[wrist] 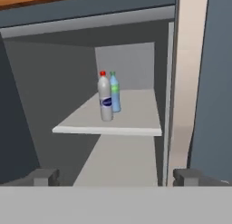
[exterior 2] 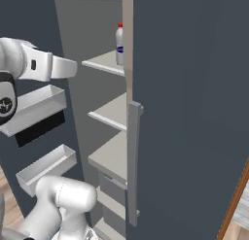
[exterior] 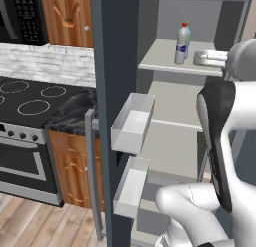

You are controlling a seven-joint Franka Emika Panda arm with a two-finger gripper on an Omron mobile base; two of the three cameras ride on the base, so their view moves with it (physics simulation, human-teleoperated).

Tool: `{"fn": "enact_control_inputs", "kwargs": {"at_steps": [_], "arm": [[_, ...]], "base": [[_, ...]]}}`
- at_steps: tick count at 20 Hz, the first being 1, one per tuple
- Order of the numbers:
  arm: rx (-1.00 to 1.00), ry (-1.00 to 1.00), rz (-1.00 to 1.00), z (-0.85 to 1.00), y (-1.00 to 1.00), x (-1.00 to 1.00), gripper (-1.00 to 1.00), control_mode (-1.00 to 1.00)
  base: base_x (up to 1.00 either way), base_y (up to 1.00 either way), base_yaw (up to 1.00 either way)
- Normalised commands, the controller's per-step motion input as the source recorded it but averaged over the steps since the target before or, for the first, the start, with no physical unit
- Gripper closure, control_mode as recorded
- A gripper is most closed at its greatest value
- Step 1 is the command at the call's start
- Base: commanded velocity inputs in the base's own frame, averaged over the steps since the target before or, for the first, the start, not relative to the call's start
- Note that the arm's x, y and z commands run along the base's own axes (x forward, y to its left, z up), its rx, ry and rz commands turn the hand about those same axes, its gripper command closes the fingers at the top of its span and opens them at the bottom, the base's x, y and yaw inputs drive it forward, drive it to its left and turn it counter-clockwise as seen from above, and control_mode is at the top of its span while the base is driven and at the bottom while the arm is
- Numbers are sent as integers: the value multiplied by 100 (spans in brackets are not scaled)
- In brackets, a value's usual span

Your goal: Take the bottled waters from the counter and place them in the freezer to freeze. Close the freezer door after placing the bottles.

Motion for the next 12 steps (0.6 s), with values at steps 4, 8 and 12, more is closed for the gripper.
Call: {"fn": "enact_control_inputs", "kwargs": {"at_steps": [4, 8, 12], "arm": [[4, 11, 0, -28, 0, -100, -100, -100], [9, 16, 2, -53, 0, -98, -100, -100], [5, 19, 5, -45, 0, -87, -100, -100]], "base": [[0, 0, 0], [0, 0, 0], [0, 0, 0]]}}
